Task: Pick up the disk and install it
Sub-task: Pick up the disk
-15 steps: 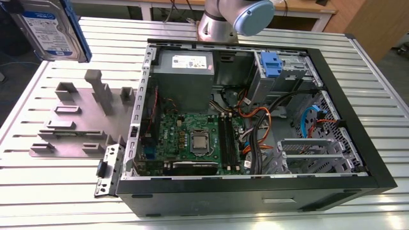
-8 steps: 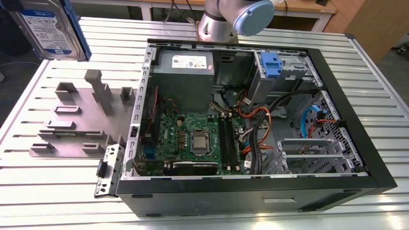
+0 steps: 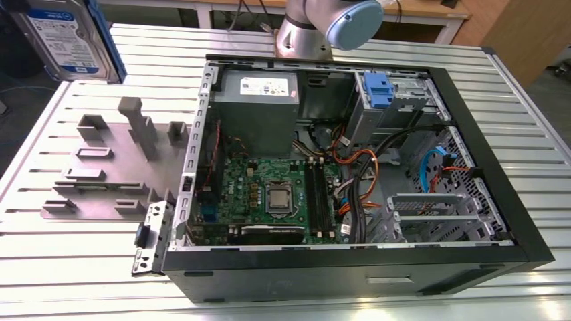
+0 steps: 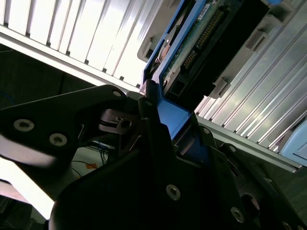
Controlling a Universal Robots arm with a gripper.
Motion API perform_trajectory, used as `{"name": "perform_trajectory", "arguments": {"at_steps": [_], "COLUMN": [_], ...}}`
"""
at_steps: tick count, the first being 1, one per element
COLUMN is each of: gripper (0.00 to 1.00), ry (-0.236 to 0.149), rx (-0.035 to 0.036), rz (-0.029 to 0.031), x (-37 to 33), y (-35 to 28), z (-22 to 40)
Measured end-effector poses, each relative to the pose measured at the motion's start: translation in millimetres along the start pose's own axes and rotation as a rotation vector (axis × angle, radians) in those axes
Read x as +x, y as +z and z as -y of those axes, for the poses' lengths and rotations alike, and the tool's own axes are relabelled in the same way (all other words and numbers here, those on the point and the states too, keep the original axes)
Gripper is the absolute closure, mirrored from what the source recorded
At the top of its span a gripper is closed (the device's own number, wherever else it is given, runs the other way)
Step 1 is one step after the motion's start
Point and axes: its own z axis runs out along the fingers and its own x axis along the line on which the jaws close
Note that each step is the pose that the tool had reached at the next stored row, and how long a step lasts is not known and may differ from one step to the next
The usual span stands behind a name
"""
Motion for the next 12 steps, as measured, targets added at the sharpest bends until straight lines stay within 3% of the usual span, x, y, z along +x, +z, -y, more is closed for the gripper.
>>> {"name": "perform_trajectory", "arguments": {"at_steps": [12], "gripper": [0.64], "ry": [0.000], "rx": [-0.0001], "rz": [0.0007], "x": [0.0], "y": [-9.2], "z": [0.1]}}
